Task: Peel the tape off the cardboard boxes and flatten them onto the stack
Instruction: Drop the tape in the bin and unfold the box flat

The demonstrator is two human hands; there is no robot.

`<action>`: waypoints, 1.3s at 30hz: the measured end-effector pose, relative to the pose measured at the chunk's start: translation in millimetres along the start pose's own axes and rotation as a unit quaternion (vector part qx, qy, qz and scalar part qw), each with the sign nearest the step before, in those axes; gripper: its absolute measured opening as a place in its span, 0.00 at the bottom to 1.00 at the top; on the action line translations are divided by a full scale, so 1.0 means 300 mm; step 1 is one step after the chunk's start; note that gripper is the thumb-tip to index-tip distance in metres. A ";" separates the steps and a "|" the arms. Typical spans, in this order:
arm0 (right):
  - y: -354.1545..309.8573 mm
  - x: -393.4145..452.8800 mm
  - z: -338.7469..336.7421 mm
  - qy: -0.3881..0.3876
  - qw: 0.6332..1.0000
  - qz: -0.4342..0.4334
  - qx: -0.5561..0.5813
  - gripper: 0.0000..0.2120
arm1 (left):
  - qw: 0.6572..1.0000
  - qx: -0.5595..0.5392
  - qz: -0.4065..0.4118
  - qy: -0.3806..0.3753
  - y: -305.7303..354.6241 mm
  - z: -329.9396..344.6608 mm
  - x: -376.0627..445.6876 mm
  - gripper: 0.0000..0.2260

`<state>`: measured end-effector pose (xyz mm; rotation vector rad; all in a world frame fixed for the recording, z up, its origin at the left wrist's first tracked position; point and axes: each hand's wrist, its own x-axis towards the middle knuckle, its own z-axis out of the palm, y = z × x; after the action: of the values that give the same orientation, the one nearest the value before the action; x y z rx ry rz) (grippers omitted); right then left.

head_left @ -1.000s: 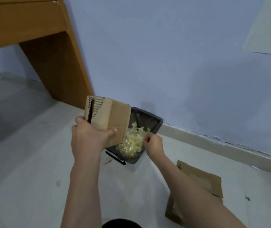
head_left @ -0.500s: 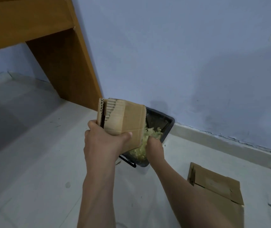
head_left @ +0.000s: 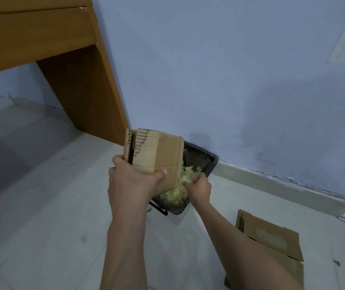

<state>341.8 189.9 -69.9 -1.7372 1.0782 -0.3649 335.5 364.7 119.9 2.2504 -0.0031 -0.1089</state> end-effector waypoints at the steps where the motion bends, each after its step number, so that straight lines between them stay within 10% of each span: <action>1: -0.009 -0.011 -0.014 0.017 1.000 -0.005 0.009 0.12 | 1.000 0.002 0.003 0.002 0.000 0.001 -0.002 0.42; 6: -0.149 -0.147 -0.191 0.066 0.990 -0.016 0.120 0.14 | 1.000 0.008 0.003 0.004 0.028 0.029 -0.017 0.41; 12: -0.266 -0.461 -0.554 -0.193 0.947 0.065 0.247 0.26 | 0.988 0.024 0.110 -0.108 0.190 0.094 -0.177 0.38; 24: -0.117 -0.738 -1.189 -0.078 0.986 -0.020 0.147 0.32 | 0.888 -0.091 0.295 -0.341 0.336 0.280 -0.679 0.23; 31: 0.062 -0.849 -1.393 0.006 0.993 -0.001 0.115 0.23 | 0.869 -0.106 0.284 -0.392 0.299 0.468 -0.966 0.06; 39: 0.172 -0.739 -1.419 0.047 0.990 0.006 0.130 0.13 | 0.890 -0.079 0.250 -0.373 0.275 0.596 -0.938 0.14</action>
<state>-92.5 108.8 124.5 -1.4929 1.0560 -0.5597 43.9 185.2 93.6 1.8479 -0.9412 -0.6574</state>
